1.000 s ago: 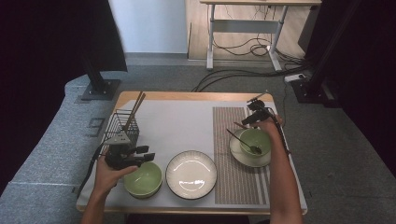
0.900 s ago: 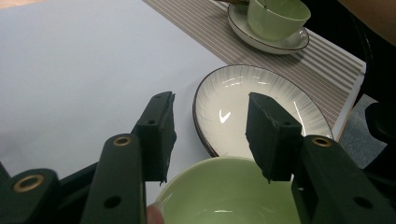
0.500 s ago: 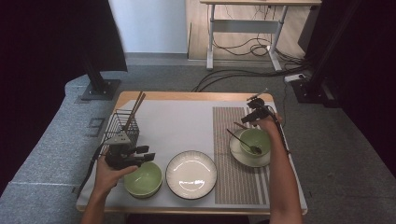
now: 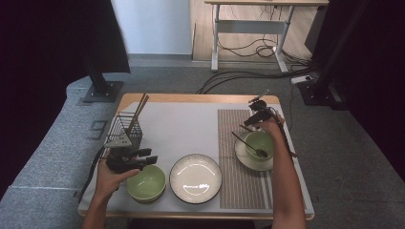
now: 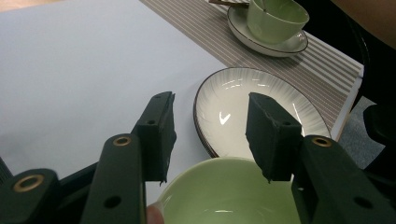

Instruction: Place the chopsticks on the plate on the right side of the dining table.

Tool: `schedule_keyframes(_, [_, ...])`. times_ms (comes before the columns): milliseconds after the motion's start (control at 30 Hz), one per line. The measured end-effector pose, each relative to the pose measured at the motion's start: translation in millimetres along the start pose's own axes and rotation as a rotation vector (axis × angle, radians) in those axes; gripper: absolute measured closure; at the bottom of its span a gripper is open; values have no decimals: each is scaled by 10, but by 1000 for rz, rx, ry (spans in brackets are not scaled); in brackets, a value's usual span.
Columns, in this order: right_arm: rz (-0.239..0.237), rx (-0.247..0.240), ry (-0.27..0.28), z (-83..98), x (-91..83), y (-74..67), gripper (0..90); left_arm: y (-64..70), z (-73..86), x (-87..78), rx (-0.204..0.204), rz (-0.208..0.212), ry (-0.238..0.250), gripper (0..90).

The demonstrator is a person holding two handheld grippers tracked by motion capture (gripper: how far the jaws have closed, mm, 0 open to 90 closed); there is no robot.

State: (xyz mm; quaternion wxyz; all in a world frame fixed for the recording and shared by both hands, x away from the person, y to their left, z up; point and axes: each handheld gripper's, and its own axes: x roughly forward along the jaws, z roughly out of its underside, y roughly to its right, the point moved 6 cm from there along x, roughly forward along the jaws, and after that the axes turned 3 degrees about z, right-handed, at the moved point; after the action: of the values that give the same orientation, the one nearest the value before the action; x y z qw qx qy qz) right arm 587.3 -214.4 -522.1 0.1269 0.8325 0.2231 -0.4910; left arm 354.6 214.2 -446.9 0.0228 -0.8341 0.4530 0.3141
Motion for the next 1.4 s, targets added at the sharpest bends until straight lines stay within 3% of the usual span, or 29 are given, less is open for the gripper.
schedule_keyframes(567, [-3,3,-9,22,-5,-1,523,6,3,18,0,1,-5,521])
schedule_keyframes(1400, [-45,-78,-22,25,-39,-119,519,20,0,27,3,5,-7,520])
